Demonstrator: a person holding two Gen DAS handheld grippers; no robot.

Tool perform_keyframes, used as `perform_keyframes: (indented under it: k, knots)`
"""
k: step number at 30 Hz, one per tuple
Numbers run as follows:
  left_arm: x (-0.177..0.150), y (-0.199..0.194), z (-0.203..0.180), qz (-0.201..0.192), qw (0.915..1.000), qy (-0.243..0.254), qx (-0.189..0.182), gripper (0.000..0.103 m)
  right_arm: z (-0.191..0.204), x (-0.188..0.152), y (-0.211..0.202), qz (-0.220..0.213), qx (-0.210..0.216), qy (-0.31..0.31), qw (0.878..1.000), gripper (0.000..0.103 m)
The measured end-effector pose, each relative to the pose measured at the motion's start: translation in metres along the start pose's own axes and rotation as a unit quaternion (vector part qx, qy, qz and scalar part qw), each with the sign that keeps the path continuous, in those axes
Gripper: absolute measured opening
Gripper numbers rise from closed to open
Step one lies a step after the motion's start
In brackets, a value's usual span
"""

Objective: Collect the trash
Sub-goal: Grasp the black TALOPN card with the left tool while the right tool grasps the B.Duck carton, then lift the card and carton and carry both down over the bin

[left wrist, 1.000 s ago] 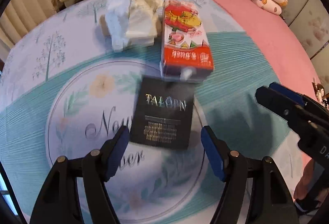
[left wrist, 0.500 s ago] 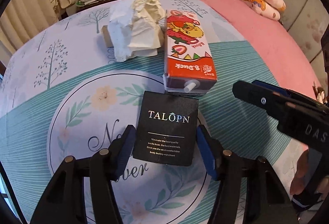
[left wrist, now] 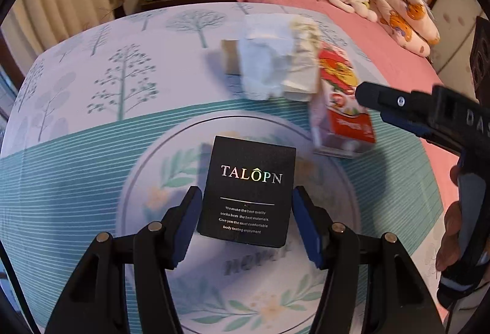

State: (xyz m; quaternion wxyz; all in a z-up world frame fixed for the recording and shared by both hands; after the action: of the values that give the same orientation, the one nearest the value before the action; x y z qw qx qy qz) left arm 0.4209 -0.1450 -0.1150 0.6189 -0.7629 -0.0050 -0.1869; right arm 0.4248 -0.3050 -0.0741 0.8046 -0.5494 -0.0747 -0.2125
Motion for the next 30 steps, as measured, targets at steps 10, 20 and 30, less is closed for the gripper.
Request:
perform_keyframes:
  k: [10,20,30]
  knots:
    - [0.008,-0.006,0.04,-0.012,0.9995,-0.03,-0.001,0.059,0.019,0.017,0.038,0.034,-0.056,0.005,0.998,0.071]
    - [-0.005,-0.021,0.039,-0.028,0.9993,-0.021,0.014,0.059,0.014,0.005,0.044,0.043,-0.089,0.011,0.995,0.063]
    - [-0.04,-0.078,0.016,-0.069,0.9969,0.023,0.032,0.059,0.021,-0.036,-0.018,0.013,-0.014,0.01,1.0,0.059]
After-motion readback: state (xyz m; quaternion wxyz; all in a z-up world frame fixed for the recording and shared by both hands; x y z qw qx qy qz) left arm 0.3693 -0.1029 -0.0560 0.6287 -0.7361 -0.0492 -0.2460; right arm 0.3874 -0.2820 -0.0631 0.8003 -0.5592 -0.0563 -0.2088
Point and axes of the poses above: each gripper's, at about its wrist camera, not at the fingertips, and y roughly the way its jaws point, z to its left, x to its top, the point moved 5 cm from there along y, roughly the way its jaws point, and after that the axes turned 9 degrees about z, right-handed, at the moved point
